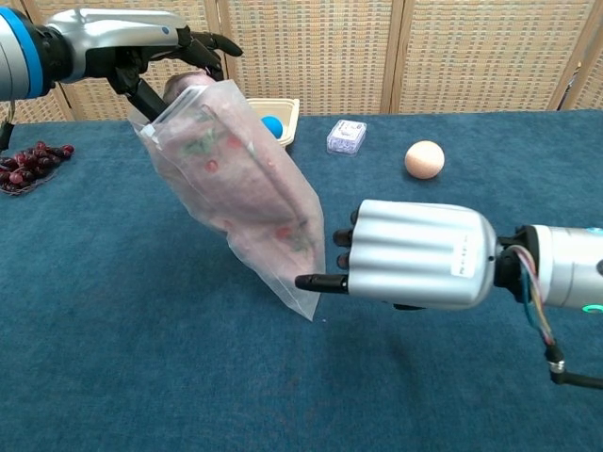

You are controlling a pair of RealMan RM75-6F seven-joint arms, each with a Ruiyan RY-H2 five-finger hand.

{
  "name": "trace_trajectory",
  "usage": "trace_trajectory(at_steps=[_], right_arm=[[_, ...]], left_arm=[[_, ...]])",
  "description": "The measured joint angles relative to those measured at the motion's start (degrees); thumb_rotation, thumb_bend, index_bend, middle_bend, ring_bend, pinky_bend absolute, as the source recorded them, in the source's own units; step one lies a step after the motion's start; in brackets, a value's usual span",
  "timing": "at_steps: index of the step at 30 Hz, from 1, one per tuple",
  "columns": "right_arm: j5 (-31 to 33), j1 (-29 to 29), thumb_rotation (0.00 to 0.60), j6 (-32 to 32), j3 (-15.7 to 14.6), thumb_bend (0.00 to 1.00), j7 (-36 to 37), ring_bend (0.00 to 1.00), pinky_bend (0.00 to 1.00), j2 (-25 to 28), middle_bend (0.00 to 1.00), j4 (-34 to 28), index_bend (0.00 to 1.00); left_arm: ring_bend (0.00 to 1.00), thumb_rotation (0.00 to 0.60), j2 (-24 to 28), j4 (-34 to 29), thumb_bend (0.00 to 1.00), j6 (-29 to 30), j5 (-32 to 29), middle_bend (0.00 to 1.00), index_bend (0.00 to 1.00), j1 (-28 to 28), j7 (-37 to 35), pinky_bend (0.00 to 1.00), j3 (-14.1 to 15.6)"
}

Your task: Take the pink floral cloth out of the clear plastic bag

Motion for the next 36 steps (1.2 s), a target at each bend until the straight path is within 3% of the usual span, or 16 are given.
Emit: trace_trajectory(at_steps=[13,28,36], right_arm=[[3.47,2.25,0.6,-11.06,3.78,0.0,-11.88,0.59,0.76,-3.5,0.73,-3.28,0.21],[9.33,2.2,0.6,-19.58,7.55,0.0,-24.97,0.6,0.77,-6.79,0.74,-5.81,0.21],[13.01,2.16,0.6,-22.3,9.48,0.0,-28.94,0.61,0.77,-8.86,0.75,-5.5,0.35]], left_arm=[[0.0,0.6,-0.74,0.0,0.51,-0.64,-1.69,0.0,0.66,-1.3,-0.06,0.0,0.14],[0.0,0.6,-0.49,-0.58,0.51,-0.88,-3.09,0.0,0.67,-1.95,-0.27,0.0,0.53],[0.0,0.6,-0.09,-0.36,0.51,-1.11,-2.69,0.0,0.67,-1.94,-0.96,0.0,0.97]])
